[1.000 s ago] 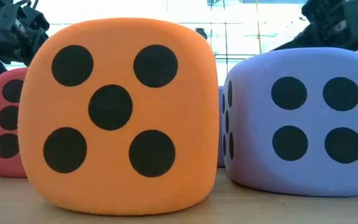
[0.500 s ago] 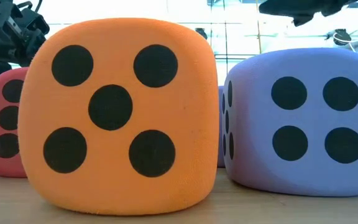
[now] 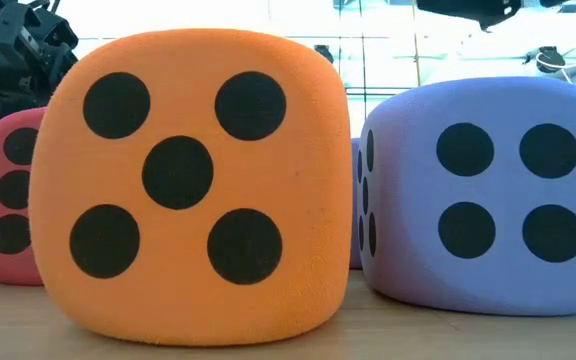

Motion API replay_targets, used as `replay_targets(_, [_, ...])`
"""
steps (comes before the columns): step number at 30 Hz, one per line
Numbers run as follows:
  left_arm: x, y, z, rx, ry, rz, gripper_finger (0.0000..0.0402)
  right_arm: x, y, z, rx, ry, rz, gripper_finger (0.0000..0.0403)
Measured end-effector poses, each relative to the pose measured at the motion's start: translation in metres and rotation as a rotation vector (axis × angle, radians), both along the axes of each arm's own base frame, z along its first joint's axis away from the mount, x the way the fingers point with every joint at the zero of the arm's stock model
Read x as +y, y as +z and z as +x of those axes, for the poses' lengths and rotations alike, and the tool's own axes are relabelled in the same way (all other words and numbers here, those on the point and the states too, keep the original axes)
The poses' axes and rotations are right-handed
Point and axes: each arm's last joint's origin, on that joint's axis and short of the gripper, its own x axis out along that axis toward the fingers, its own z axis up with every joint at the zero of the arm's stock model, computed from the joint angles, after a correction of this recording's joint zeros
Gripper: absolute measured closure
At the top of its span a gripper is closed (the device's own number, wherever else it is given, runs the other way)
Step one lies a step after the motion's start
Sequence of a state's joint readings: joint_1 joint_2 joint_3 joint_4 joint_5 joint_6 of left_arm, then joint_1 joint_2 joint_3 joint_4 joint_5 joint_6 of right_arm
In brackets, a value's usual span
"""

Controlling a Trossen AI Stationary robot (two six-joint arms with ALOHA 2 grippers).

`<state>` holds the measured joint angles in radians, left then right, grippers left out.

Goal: Pick & Place Dice
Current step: Put the bottom big purple dice into the green bin

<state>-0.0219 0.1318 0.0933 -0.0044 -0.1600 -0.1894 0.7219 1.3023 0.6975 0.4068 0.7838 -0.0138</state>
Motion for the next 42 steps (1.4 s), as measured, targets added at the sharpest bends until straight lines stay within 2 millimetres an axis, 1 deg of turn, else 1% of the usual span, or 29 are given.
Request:
replay_targets(3, [0.000,0.000,0.000,0.000,0.000,0.001,0.0380,0.003,0.001,0.002,-0.010,0.069,0.036,0.0031])
replay_targets(5, [0.000,0.000,0.000,0.000,0.000,0.001,0.0380,0.005,0.003,0.002,-0.024,0.115,0.063,0.0011])
replay_targets(9, [0.000,0.000,0.000,0.000,-0.002,0.000,0.0380,0.008,0.008,0.003,-0.045,0.155,0.097,0.0022])
replay_targets(13, [0.000,0.000,0.000,-0.001,-0.003,-0.007,0.0380,0.021,0.019,0.013,-0.015,0.155,0.088,0.0007])
replay_targets(15, [0.000,0.000,0.000,-0.001,-0.003,-0.007,0.0380,0.030,0.028,0.023,0.053,0.137,0.074,0.0005])
replay_targets(19, [0.000,0.000,0.000,0.000,-0.003,-0.007,0.0380,0.048,0.053,0.044,0.244,0.058,0.076,0.0008])
replay_targets(22, [0.000,0.000,0.000,0.000,-0.004,-0.008,0.0380,0.061,0.060,0.058,0.385,-0.007,0.065,0.0008])
replay_targets(24, [0.000,0.000,0.000,-0.001,-0.004,-0.008,0.0380,0.067,0.062,0.066,0.465,-0.050,0.083,0.0006])
replay_targets(25, [0.000,0.000,0.000,-0.001,-0.004,-0.008,0.0380,0.068,0.061,0.070,0.506,-0.070,0.106,0.0005])
replay_targets(27, [0.000,0.000,0.000,-0.001,-0.005,-0.009,0.0380,0.071,0.054,0.078,0.582,-0.095,0.161,0.0005])
replay_targets(30, [0.000,0.000,0.000,0.001,-0.005,-0.015,0.0380,0.075,0.033,0.085,0.678,-0.111,0.198,0.0004])
replay_targets(35, [0.000,-0.001,0.000,0.009,-0.005,-0.016,0.0380,0.079,0.012,0.093,0.755,-0.109,0.205,0.0003])
replay_targets(38, [0.000,-0.002,0.000,0.014,-0.005,-0.015,0.0380,0.078,0.007,0.096,0.767,-0.116,0.201,0.0003])
replay_targets(42, [0.000,-0.002,0.000,0.019,-0.004,-0.015,0.0380,0.078,0.007,0.096,0.776,-0.126,0.232,0.0003])
